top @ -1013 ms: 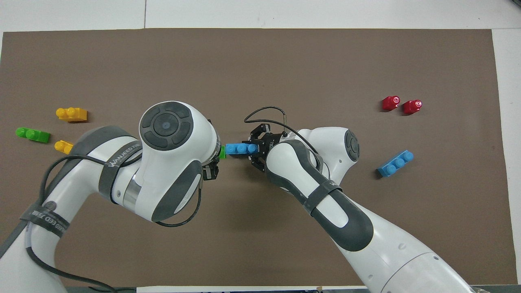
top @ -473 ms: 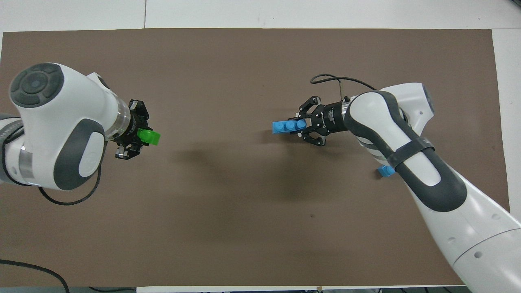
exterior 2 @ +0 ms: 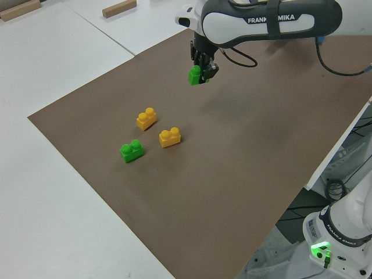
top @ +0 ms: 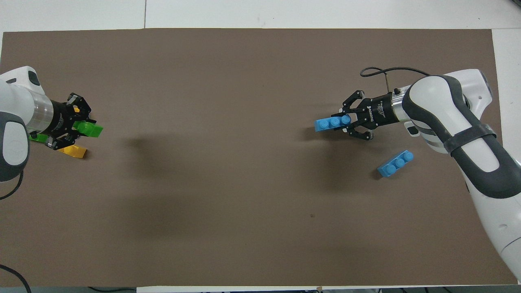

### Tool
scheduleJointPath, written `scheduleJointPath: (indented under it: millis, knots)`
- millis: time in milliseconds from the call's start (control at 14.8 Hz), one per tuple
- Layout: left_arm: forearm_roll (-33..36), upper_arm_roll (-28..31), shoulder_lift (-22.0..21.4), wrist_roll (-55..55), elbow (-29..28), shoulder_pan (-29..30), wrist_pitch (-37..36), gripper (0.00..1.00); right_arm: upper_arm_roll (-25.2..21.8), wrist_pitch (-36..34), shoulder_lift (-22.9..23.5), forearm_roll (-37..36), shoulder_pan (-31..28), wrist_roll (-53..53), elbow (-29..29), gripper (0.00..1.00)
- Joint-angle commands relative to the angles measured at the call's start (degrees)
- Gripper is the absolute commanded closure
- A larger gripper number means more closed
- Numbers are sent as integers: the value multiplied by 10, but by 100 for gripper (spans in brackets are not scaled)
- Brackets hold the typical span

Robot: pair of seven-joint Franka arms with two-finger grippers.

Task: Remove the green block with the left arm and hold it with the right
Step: 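Carry the green brick toward the yellow bricks while the right gripper carries blue, then set down the blue brick with the right gripper while the left gripper releases green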

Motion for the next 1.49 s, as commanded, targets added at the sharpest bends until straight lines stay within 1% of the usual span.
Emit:
scheduleJointPath:
  millis: [0, 135, 473, 675, 810, 878, 1013, 1080, 1215, 1283, 1350, 1418]
  knots:
    - [-12, -6, 36, 27, -4, 8, 63, 100, 10, -24, 0, -33, -40, -19, 10, 100]
    - [-11, -6, 51, 27, -3, 9, 86, 100, 10, -45, 1, -48, -58, -32, 20, 100]
    - [-4, -4, 113, 35, 12, 9, 139, 100, 10, -49, 2, -52, -83, -75, 9, 100]
    - [-4, -4, 135, 35, 30, 10, 138, 100, 10, -30, 0, -51, -84, -105, -15, 100]
    - [-4, -4, 152, 35, 38, 11, 134, 100, 10, -23, 4, -50, -84, -119, -22, 100]
    - [-4, -4, 159, 35, 51, 11, 125, 100, 10, -14, 3, -50, -85, -121, -28, 100]
    - [-6, -4, 183, 31, 89, 11, 82, 100, 10, -10, 2, -50, -84, -127, -34, 100]
    - [-10, -3, 191, 30, 100, 12, 69, 100, 10, -9, 2, -50, -83, -129, -34, 100]
    - [-14, -3, 193, 31, 103, 33, 65, 100, 9, 1, 2, -51, -76, -128, -34, 100]
    - [-15, -3, 193, 31, 102, 32, 65, 100, 9, 8, 2, -51, -72, -127, -37, 81]
    - [-15, -3, 193, 32, 99, 32, 65, 100, 9, 12, 1, -51, -71, -126, -41, 34]
    - [-14, -3, 193, 32, 95, 30, 70, 100, 9, 13, 2, -51, -69, -120, -41, 19]
